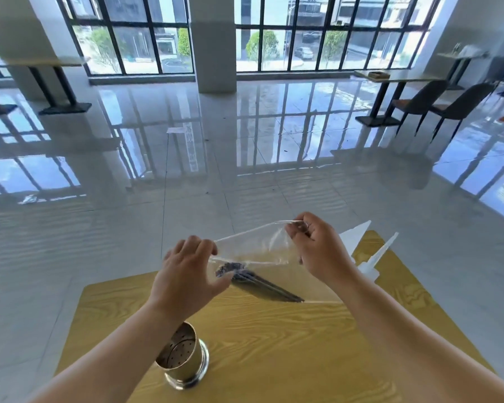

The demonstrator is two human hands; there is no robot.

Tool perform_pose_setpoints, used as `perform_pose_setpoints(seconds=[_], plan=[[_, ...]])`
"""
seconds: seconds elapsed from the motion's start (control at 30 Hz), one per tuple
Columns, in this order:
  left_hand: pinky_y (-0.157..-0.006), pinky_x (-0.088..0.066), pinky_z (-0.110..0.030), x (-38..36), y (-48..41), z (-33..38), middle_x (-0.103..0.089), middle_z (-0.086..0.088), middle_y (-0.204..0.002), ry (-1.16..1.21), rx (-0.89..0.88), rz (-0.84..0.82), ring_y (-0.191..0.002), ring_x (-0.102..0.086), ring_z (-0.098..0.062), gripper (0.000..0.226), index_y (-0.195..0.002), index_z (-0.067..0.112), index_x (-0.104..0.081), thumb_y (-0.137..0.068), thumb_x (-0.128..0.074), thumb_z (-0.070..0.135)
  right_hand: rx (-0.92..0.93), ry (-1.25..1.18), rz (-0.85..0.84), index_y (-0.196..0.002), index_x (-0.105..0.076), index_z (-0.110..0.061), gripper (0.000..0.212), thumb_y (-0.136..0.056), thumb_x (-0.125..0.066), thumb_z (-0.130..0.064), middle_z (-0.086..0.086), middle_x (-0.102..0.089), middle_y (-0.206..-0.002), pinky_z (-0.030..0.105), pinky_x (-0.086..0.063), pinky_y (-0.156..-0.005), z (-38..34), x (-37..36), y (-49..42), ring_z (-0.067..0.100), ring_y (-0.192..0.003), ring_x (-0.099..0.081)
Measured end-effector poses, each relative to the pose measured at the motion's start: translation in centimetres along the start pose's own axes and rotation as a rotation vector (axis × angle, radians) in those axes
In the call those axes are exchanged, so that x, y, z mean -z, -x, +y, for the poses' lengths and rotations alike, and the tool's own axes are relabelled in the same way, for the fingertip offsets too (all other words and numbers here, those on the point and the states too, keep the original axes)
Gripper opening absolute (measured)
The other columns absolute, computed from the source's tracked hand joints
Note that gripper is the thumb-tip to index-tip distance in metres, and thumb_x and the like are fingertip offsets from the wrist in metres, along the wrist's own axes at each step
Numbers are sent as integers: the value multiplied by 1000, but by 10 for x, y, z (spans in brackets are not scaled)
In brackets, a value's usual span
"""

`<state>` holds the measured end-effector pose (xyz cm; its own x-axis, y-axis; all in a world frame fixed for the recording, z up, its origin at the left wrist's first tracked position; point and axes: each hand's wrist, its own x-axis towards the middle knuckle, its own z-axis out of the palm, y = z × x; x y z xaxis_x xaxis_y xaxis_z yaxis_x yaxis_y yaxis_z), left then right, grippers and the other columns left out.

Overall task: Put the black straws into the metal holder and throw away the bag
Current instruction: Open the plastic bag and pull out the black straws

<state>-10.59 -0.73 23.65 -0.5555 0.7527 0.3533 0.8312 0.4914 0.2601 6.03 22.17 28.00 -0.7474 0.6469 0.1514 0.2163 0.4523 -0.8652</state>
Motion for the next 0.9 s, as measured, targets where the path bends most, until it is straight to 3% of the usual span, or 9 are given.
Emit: perform_pose_setpoints(seconds=[0.1,0.23,0.33,0.43,0.53,0.63,0.73,0.8,0.9], plan=[[-89,-54,-49,14,0,0,-52,-2,-113,-27,32,97,-105,-57,-29,82,-119,20,-52,-62,-81,71,46,-42,9,-90,-62,-13,26,-109,-62,-31,-6,-49,-61,52,-53,-57,-29,0,-6,18,-56,-46],[-98,-49,-65,31,-4,-3,-48,-16,-122,-101,4,277,-110,-53,-40,103,-131,13,-45,-55,-87,68,140,-76,20,-84,-55,-12,33,-108,-63,-33,-7,-44,-59,44,-42,-54,-60,0,-14,17,-55,-41],[-116,-33,-71,46,-10,-2,-48,-20,-135,-133,-76,373,-128,-49,-43,103,-134,13,-44,-58,-83,70,214,-71,31,-80,-53,-10,39,-108,-63,-35,-7,-42,-59,37,-34,-57,-78,-1,-18,16,-55,-38],[-118,-31,-68,59,-16,4,-52,-16,-140,-100,-161,380,-132,-49,-38,89,-131,14,-50,-69,-75,72,264,-52,30,-73,-47,-16,43,-108,-63,-37,-11,-38,-59,36,-29,-58,-90,-7,-20,13,-56,-34],[-111,-43,-56,71,-23,9,-63,-6,-126,-51,-190,386,-120,-57,-30,56,-119,17,-61,-83,-70,58,275,-27,8,-70,-42,-23,45,-106,-62,-42,-11,-37,-55,36,-29,-56,-95,-13,-20,11,-54,-33],[-91,-52,-42,85,-29,12,-74,3,-101,4,-196,382,-96,-70,-24,23,-98,22,-69,-94,-61,44,274,26,-6,-69,-40,-23,48,-106,-62,-45,-11,-35,-55,36,-28,-56,-93,-16,-21,11,-53,-32],[-71,-54,-31,97,-34,12,-76,12,-84,95,-140,295,-74,-71,-14,22,-88,27,-70,-96,-61,45,254,25,-19,-74,-44,-13,53,-106,-62,-50,-8,-36,-59,38,-29,-59,-88,-13,-21,14,-55,-32],[-60,-50,-26,102,-38,9,-74,15,-77,170,-40,242,-69,-69,-9,15,-87,30,-71,-93,-71,44,232,31,-36,-80,-50,-7,65,-98,-60,-68,-7,-39,-60,37,-31,-60,-85,-11,-20,13,-56,-33],[-60,-55,-26,109,-45,7,-72,21,-68,298,79,145,-65,-68,0,10,-85,33,-71,-91,-77,39,186,15,-56,-81,-56,-19,66,-82,-58,-84,-13,-41,-56,33,-30,-58,-80,-6,-18,5,-51,-33]])
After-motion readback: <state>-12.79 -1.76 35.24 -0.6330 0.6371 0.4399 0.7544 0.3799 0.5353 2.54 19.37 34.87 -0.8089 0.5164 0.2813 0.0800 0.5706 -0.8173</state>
